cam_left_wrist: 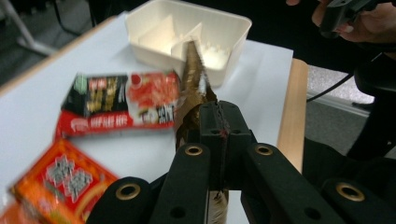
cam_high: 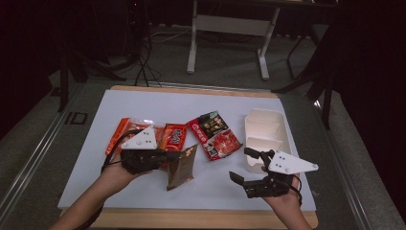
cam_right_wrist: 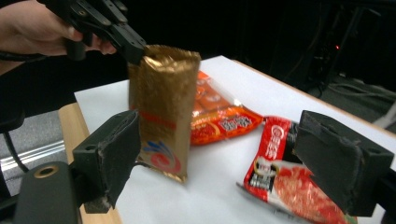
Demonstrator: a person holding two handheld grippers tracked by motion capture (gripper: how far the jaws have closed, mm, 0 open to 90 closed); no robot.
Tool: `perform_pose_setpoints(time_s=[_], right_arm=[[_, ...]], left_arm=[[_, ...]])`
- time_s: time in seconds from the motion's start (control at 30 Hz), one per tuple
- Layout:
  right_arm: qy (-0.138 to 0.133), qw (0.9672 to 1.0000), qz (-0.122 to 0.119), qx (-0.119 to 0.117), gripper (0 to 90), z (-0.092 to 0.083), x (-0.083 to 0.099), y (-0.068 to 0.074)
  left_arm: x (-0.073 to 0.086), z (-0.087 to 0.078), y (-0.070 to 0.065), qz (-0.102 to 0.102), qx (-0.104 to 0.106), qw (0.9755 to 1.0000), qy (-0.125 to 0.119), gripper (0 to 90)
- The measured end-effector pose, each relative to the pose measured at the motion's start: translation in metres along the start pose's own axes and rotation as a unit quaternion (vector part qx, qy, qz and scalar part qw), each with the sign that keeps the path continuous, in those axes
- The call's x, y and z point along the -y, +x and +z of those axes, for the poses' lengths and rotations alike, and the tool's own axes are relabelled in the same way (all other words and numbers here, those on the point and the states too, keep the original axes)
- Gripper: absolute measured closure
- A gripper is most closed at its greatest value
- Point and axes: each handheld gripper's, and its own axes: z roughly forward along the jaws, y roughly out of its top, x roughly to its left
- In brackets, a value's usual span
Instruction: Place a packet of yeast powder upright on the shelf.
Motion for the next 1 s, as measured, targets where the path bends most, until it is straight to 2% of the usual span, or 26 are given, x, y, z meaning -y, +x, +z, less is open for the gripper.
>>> perform_pose_setpoints(time_s=[0.03, 0.2, 0.3, 0.4, 0.67, 0.8, 0.83, 0.9, 0.93, 1.0], right_arm=[[0.001, 1.0, -0.001, -0.007, 15.8, 0.002, -0.003, -0.002], [-0.004, 0.9995, -0.001, -0.032, 17.7, 0.011, -0.015, -0.009], [-0.003, 0.9984, 0.015, -0.054, 19.3, 0.017, -0.019, -0.016], [0.001, 0.9975, 0.027, -0.065, 20.1, 0.023, -0.021, -0.023], [0.01, 0.996, 0.034, -0.082, 22.4, 0.034, -0.024, -0.037], [0.008, 0.9963, 0.027, -0.081, 35.2, 0.035, -0.026, -0.04], [0.008, 0.9963, 0.027, -0.081, 35.2, 0.035, -0.026, -0.04], [0.012, 0.996, 0.022, -0.086, 50.0, 0.033, -0.027, -0.043], [0.015, 0.9953, 0.024, -0.093, 54.1, 0.032, -0.028, -0.044], [0.021, 0.9955, 0.022, -0.09, 64.3, 0.031, -0.029, -0.047]], left_arm=[[-0.003, 0.002, -0.001, 0.007, 0.001, 1.0, -0.006, 90.0], [-0.016, 0.012, 0.002, 0.012, 0.019, 0.9994, -0.025, 90.0], [-0.022, 0.018, 0.001, 0.015, 0.029, 0.9988, -0.037, 90.0], [-0.029, 0.024, 0.0, 0.022, 0.034, 0.9982, -0.043, 90.0], [-0.045, 0.038, -0.002, 0.032, 0.055, 0.9964, -0.055, 90.0], [-0.05, 0.045, -0.003, 0.031, 0.06, 0.9959, -0.06, 90.0], [-0.05, 0.045, -0.003, 0.031, 0.06, 0.9959, -0.06, 90.0], [-0.051, 0.049, -0.002, 0.024, 0.057, 0.9956, -0.07, 90.0], [-0.051, 0.05, -0.002, 0.019, 0.059, 0.9955, -0.071, 90.0], [-0.051, 0.052, -0.002, 0.021, 0.055, 0.9956, -0.073, 90.0]])
